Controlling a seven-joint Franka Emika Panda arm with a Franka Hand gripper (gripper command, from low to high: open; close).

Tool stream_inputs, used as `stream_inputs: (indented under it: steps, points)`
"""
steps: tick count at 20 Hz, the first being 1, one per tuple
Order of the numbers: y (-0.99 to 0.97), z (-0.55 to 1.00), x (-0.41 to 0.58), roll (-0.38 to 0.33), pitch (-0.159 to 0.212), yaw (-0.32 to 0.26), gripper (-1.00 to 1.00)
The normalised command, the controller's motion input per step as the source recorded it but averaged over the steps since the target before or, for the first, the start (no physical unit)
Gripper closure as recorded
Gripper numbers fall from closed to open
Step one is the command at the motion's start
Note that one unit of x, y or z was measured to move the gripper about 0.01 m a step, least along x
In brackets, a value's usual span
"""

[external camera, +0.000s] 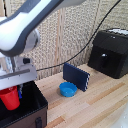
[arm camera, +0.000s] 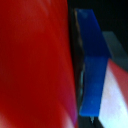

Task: Please find the red cup among the items before you. Carefully move your gripper towards it and gently hold it. Locate the front section of the organizer in front of you. Transfer the red cup above the front section and let go, placing it within that section.

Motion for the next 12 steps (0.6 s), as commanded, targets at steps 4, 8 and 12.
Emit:
stream_inputs:
  steps: [4, 8, 12]
  points:
    - [-0.01, 0.33, 0.141, 0.036, -0.175, 0.079, -1.00]
    - [-0.28, 0.53, 0.304, 0.081, -0.181, 0.122, -1.00]
    - [-0.49, 0.40, 0.391, 0.016, -0.256, 0.144, -1.00]
